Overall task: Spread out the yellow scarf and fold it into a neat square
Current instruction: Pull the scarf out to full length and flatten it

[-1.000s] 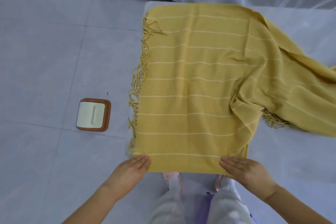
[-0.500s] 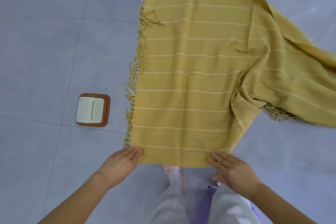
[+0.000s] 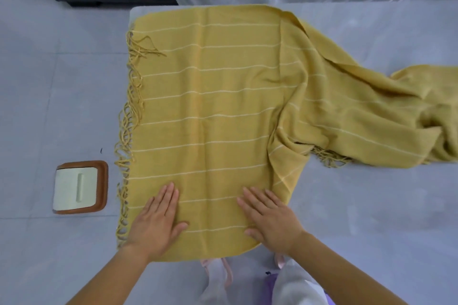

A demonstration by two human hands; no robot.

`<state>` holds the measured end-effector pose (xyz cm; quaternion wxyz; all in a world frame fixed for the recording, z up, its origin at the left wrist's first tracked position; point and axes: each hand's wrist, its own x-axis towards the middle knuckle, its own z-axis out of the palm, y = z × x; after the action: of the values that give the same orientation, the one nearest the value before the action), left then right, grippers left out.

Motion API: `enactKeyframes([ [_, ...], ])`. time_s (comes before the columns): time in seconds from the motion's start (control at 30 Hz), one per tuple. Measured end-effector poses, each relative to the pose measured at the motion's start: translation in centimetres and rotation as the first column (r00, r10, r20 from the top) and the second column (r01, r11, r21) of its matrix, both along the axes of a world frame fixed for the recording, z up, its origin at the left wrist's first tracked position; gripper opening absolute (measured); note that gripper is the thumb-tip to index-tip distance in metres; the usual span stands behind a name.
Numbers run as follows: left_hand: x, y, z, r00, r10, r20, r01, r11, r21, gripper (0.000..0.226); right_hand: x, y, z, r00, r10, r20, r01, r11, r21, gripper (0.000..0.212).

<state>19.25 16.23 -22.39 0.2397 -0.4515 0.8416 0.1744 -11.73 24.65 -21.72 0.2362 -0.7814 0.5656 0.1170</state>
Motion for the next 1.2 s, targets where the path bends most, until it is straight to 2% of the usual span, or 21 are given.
enactKeyframes([
  [0.1, -1.7, -1.1, 1.8, 0.999, -0.025, -0.024, 0.024, 0.999, -0.037, 0.081, -2.0, 0.3, 1.7, 0.992, -0.104, 0.065, 0.114, 0.978, -0.174, 0.067],
  [0.2, -6.0, -2.8, 3.8, 0.993, -0.068, -0.097, 0.058, 0.993, -0.105, 0.080, -6.1, 1.8, 3.6, 0.954, -0.278, 0.110, 0.297, 0.925, -0.237, 0.063],
  [0.37, -20.3, -3.3, 6.5, 0.953, -0.200, -0.229, 0.171, 0.975, -0.141, 0.080, -17.6, 6.1, 6.4, 0.872, -0.487, 0.050, 0.485, 0.847, -0.220, 0.062],
  [0.5, -34.5, -1.6, 8.9, 0.900, -0.253, -0.355, 0.203, 0.964, -0.172, 0.080, -28.8, 9.9, 8.0, 0.758, -0.652, 0.012, 0.646, 0.748, -0.152, 0.067],
  [0.6, -44.1, -0.6, 9.4, 0.882, -0.219, -0.418, 0.167, 0.973, -0.157, 0.086, -37.5, 11.0, 8.1, 0.646, -0.763, -0.005, 0.756, 0.641, -0.130, 0.072],
  [0.77, -56.1, 1.0, 7.9, 0.908, -0.221, -0.355, 0.164, 0.969, -0.182, 0.101, -49.2, 10.2, 6.9, 0.496, -0.868, 0.041, 0.863, 0.486, -0.139, 0.091],
  [0.8, -57.8, 1.2, 7.6, 0.920, -0.215, -0.329, 0.162, 0.970, -0.182, 0.106, -50.7, 9.5, 6.5, 0.453, -0.889, 0.070, 0.890, 0.446, -0.096, 0.096],
  [0.9, -61.0, 1.5, 6.5, 0.975, -0.179, -0.131, 0.156, 0.973, -0.167, 0.127, -53.5, 6.7, 5.0, 0.237, -0.960, 0.148, 0.957, 0.257, 0.135, 0.109],
  [0.93, -61.4, 1.4, 6.3, 0.982, -0.167, -0.084, 0.150, 0.972, -0.178, 0.127, -53.9, 5.6, 4.4, 0.197, -0.970, 0.145, 0.955, 0.224, 0.193, 0.112],
  [1.0, -61.6, 0.8, 6.0, 0.985, -0.171, 0.003, 0.168, 0.963, -0.212, 0.103, -54.1, 3.6, 3.0, 0.214, -0.968, 0.129, 0.938, 0.241, 0.250, 0.106],
  [1.03, -61.5, 0.3, 5.9, 0.984, -0.179, 0.017, 0.179, 0.960, -0.215, 0.088, -54.0, 2.8, 2.5, 0.255, -0.956, 0.147, 0.930, 0.284, 0.232, 0.090],
  [1.1, -61.3, -0.9, 6.5, 0.976, -0.214, 0.032, 0.216, 0.957, -0.194, 0.070, -53.7, 1.5, 2.0, 0.355, -0.910, 0.215, 0.922, 0.379, 0.079, 0.049],
  [1.13, -61.1, -1.5, 6.6, 0.968, -0.246, 0.041, 0.249, 0.949, -0.193, 0.068, -53.5, 1.1, 2.2, 0.396, -0.885, 0.244, 0.911, 0.411, 0.011, 0.041],
  [1.2, -60.7, -2.7, 7.3, 0.956, -0.295, 0.011, 0.292, 0.938, -0.186, 0.066, -53.8, 0.6, 3.2, 0.434, -0.851, 0.295, 0.897, 0.439, -0.053, 0.048],
])
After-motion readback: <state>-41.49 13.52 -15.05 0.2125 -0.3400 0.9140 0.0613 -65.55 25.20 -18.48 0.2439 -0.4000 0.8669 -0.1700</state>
